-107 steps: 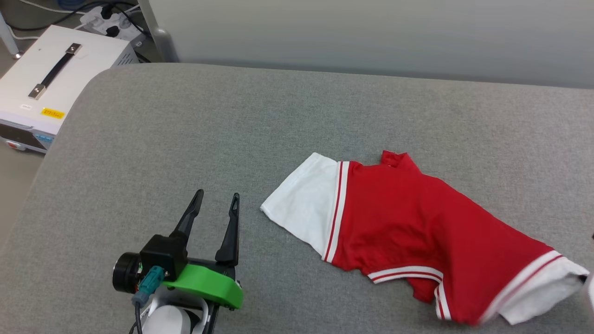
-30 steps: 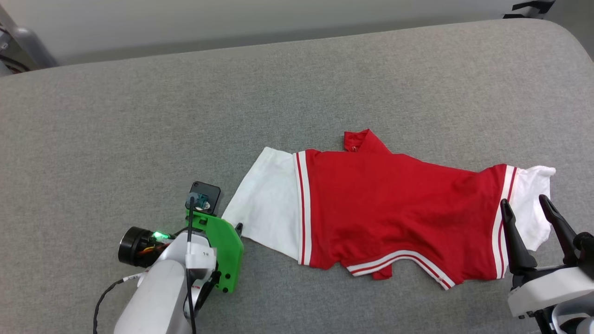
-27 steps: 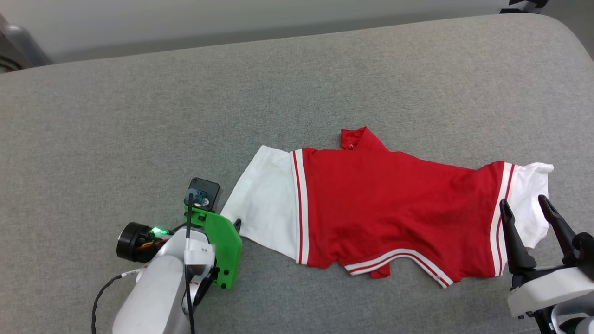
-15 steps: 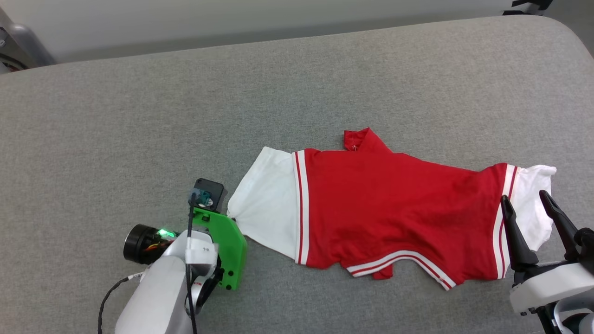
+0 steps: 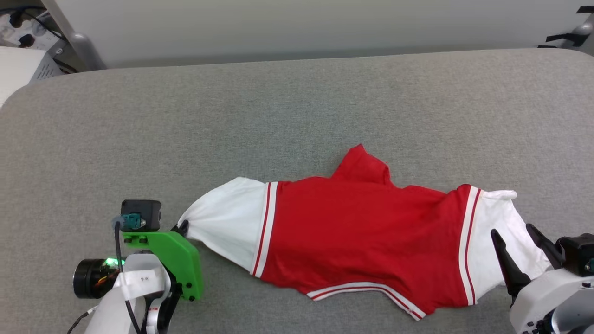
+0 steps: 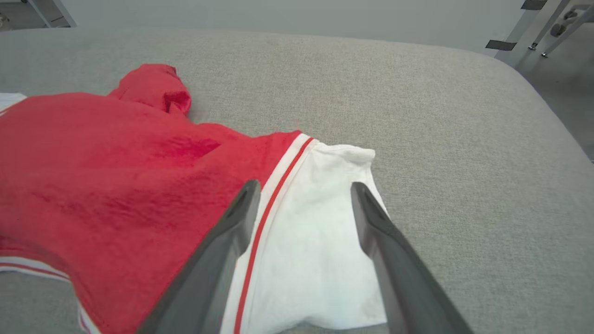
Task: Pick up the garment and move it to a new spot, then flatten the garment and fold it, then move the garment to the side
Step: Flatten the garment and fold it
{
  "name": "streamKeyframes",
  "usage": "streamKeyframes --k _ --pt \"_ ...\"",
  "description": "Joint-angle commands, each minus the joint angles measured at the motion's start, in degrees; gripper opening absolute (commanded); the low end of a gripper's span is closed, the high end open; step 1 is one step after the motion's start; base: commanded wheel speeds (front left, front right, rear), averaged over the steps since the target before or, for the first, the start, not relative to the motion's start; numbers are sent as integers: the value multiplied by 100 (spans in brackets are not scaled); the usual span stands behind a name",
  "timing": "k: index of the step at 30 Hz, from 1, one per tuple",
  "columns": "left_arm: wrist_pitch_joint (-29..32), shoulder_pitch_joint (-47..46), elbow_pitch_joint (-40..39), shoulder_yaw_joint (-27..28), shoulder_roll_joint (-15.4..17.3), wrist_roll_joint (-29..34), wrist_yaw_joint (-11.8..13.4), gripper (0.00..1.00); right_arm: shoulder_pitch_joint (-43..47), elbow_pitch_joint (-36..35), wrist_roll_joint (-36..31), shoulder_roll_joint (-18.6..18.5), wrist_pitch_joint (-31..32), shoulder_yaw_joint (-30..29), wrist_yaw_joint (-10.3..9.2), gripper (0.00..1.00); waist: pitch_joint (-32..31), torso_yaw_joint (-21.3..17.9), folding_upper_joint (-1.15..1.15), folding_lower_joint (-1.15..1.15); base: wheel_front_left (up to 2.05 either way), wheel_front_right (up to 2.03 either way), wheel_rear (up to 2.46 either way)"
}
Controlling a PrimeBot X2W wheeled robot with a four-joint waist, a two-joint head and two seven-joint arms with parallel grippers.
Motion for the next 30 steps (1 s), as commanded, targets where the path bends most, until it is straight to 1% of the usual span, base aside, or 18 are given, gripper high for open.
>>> streamKeyframes --k 1,6,8,9,10,14,16,19,22,30 --pt "56 168 -176 31 61 -89 -23 0 74 5 29 -67 189 -6 -4 100 -51 143 0 0 0 0 0" --pt "305 523 -866 46 166 -141 40 0 71 -54 181 -244 1115 -231 -4 100 24 333 0 0 0 0 0" --pt "430 631 -1119 23 162 -188 58 0 62 -72 187 -340 1623 -362 -4 100 68 400 0 0 0 0 0" --pt "526 693 -1326 -12 171 -194 75 0 46 -98 191 -409 2167 -502 -4 100 116 462 0 0 0 0 0" --pt "570 713 -1417 -33 163 -208 80 0 28 -121 181 -444 2431 -584 -4 100 141 490 0 0 0 0 0" --pt "682 737 -1633 -130 122 -240 84 0 -31 -120 114 -510 3209 -841 -4 100 236 593 0 0 0 0 0" --pt "720 729 -1689 -187 102 -250 74 0 -45 -96 29 -521 3448 -934 -4 100 279 639 0 0 0 0 0" --pt "754 721 -1739 -242 80 -276 57 0 -70 -51 -151 -496 3619 -1040 -4 100 328 682 0 0 0 0 0" --pt "766 707 -1779 -270 65 -318 39 0 -95 32 -261 -354 3670 -1183 -4 100 393 719 0 0 0 0 0" --pt "771 648 -1833 -245 120 -390 4 0 -158 383 -314 -187 3628 -1185 -4 100 551 716 0 0 0 0 0"
